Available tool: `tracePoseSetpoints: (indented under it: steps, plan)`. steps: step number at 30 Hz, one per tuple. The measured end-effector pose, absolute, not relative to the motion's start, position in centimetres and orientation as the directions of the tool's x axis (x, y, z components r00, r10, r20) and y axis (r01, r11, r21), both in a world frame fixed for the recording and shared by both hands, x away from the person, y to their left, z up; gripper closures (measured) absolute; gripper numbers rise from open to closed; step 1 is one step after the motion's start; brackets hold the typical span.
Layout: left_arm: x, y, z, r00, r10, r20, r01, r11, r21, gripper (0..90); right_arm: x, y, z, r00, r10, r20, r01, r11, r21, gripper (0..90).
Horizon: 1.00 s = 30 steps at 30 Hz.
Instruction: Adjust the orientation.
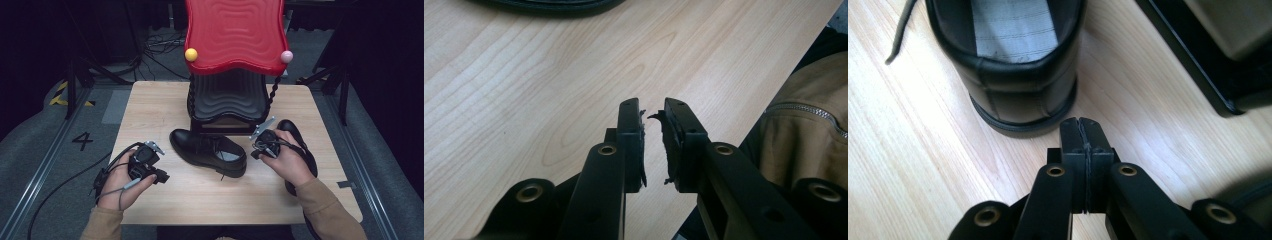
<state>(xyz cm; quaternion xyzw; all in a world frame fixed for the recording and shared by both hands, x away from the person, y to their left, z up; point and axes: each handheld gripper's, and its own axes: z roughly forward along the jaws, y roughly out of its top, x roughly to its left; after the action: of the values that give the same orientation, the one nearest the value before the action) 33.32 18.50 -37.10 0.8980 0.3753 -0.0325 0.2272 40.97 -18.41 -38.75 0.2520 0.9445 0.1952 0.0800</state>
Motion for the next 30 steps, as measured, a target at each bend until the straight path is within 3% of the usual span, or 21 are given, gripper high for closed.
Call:
tracePoseSetpoints:
  steps: [7,13,14,16,24,30]
  plan:
    - [33.4,18.3,-36.8,0.718,0.659,-0.224,0.686,-0.616,0.388,73.8,39.8,-19.9,-36.4,-0.862,0.505,-0.046,0.433,0.78,0.452,90.0]
    - [33.5,18.2,-36.8,0.717,0.657,-0.234,0.688,-0.612,0.389,68.9,38.8,-19.2,-34.4,-0.895,0.445,-0.017,0.378,0.779,0.5,84.4]
    - [33.6,18.2,-36.8,0.718,0.656,-0.233,0.686,-0.614,0.39,68.5,38.5,-18.1,-34.2,-0.915,0.404,-0.016,0.341,0.793,0.505,76.5]
    - [33.5,18.2,-36.8,0.718,0.655,-0.233,0.686,-0.614,0.39,68.1,38.4,-17.1,-34.3,-0.932,0.361,-0.029,0.296,0.807,0.51,72.2]
    - [33.6,18.3,-36.8,0.717,0.654,-0.24,0.688,-0.611,0.391,66.8,39.2,-13.0,-35.9,-0.964,0.255,-0.07,0.193,0.859,0.474,57.3]
    - [33.5,18.4,-36.8,0.717,0.654,-0.24,0.689,-0.612,0.389,65.3,40.1,-10.3,-38.7,-0.978,0.203,-0.038,0.176,0.914,0.364,55.7]
